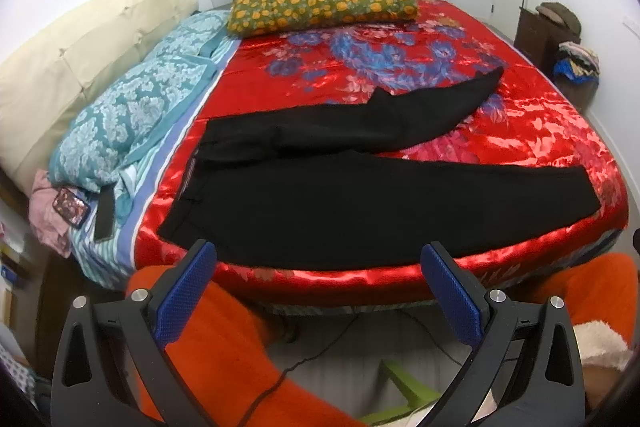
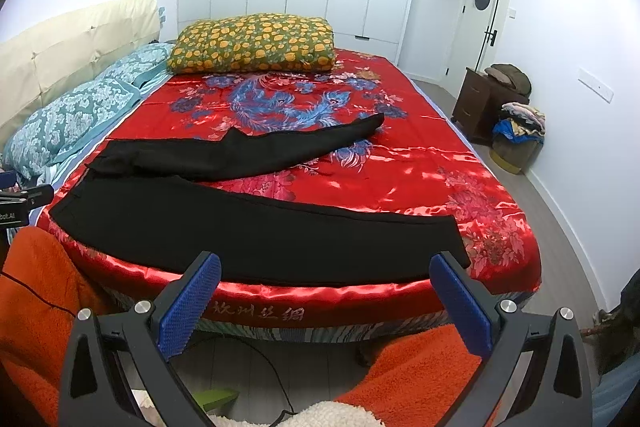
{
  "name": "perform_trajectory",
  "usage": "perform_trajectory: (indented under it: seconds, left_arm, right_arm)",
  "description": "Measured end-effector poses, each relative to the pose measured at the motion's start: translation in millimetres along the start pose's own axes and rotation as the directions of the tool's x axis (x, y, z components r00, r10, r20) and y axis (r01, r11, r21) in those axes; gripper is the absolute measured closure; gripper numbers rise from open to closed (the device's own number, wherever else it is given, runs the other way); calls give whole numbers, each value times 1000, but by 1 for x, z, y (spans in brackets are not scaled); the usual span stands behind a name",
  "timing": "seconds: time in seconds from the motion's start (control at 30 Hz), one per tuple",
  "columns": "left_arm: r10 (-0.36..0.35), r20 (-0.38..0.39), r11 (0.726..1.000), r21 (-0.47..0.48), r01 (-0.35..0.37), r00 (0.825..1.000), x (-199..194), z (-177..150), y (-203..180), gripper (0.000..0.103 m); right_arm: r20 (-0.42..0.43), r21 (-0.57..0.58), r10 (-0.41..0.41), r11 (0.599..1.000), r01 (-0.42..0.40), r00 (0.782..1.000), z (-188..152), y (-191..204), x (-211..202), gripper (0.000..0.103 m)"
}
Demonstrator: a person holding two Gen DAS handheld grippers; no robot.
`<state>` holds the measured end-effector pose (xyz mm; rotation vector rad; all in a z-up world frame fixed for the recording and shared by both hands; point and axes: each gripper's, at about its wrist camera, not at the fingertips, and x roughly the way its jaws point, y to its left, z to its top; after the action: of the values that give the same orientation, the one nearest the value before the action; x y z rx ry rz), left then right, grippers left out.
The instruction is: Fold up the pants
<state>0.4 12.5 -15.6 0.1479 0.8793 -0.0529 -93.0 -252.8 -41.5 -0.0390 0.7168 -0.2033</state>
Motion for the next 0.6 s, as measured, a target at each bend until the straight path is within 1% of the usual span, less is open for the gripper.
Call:
perform_trajectory:
  seconds: [0.6]
  left_arm:
    - [-1,-12,1000,6,1,1000,5,-4,0,1]
  right_arm:
    - [-11,-6,2,1000,-2,1000,1,4,3,0]
